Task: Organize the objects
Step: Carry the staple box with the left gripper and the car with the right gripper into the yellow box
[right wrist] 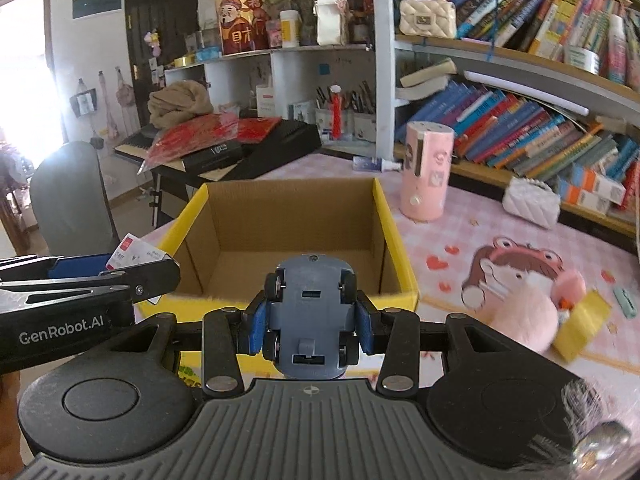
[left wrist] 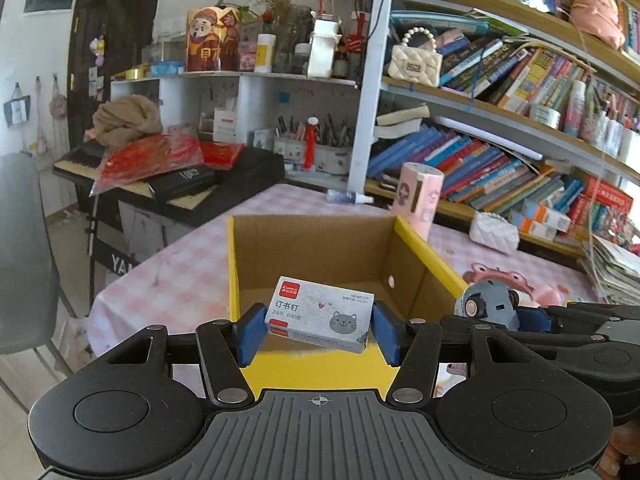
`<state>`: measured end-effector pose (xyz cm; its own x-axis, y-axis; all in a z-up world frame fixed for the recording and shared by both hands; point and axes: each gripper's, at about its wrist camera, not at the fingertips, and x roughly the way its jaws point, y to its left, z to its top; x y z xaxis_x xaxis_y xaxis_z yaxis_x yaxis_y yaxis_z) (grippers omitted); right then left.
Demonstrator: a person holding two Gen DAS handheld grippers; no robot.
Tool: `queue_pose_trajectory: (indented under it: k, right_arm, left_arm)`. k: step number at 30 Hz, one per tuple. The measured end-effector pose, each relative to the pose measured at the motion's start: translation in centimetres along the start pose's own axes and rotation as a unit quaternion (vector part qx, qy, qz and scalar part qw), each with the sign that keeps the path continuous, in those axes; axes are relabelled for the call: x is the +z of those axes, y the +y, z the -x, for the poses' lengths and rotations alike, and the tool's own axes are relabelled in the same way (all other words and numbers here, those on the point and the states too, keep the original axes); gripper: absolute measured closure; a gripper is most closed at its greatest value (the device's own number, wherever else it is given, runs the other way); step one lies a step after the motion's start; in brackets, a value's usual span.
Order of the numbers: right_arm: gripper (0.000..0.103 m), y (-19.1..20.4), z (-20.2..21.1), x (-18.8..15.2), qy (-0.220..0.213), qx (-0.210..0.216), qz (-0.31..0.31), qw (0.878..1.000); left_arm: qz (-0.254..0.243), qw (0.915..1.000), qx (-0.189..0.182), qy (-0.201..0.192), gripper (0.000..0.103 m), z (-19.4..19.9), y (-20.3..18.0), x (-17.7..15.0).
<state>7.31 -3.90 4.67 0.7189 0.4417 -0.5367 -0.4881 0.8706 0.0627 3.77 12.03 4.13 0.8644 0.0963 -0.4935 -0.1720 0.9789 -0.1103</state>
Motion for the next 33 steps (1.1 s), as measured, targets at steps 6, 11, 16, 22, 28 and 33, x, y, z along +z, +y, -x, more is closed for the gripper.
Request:
queue_pose_trajectory:
  k: [6, 11, 16, 22, 28, 33]
  right_arm:
    - [0.063, -1.2, -3.4, 1.9, 0.003, 0.020, 0.015, 1.000]
    - [0.062, -2.1, -6.7, 3.2, 0.012, 0.043, 0.035, 0.998]
    - [0.062, -2.6, -9.3, 4.4, 0.016, 0.068, 0.060, 0.996]
    - [0.062, -2.9, -12.4, 5.7, 0.009, 0.078, 0.113, 0.990]
    - [0.062, -3.1, -15.8, 5.0, 0.046, 0.083, 0.191, 0.977]
    - [0.062, -3.2, -17.1, 4.6, 0.072, 0.095, 0.227, 0.966]
  left_arm:
    - [0.005, 0.9997, 0.021, 0.008, 0.048, -2.9, -0.4, 1.0]
    - [0.018, 0.9985, 0.047, 0.023, 0.048, -5.8, -0.2, 1.6]
    - [0.028, 0.9966, 0.068, 0.036, 0.048, -8.0, 0.0, 2.3]
    - [0.027, 0.9944, 0.087, 0.055, 0.048, -10.4, -0.4, 2.6]
    - [0.019, 0.9919, 0.097, 0.080, 0.048, -12.4, -0.9, 2.1]
    - [0.003, 0.9901, 0.105, 0.093, 0.048, -13.7, -1.5, 1.7]
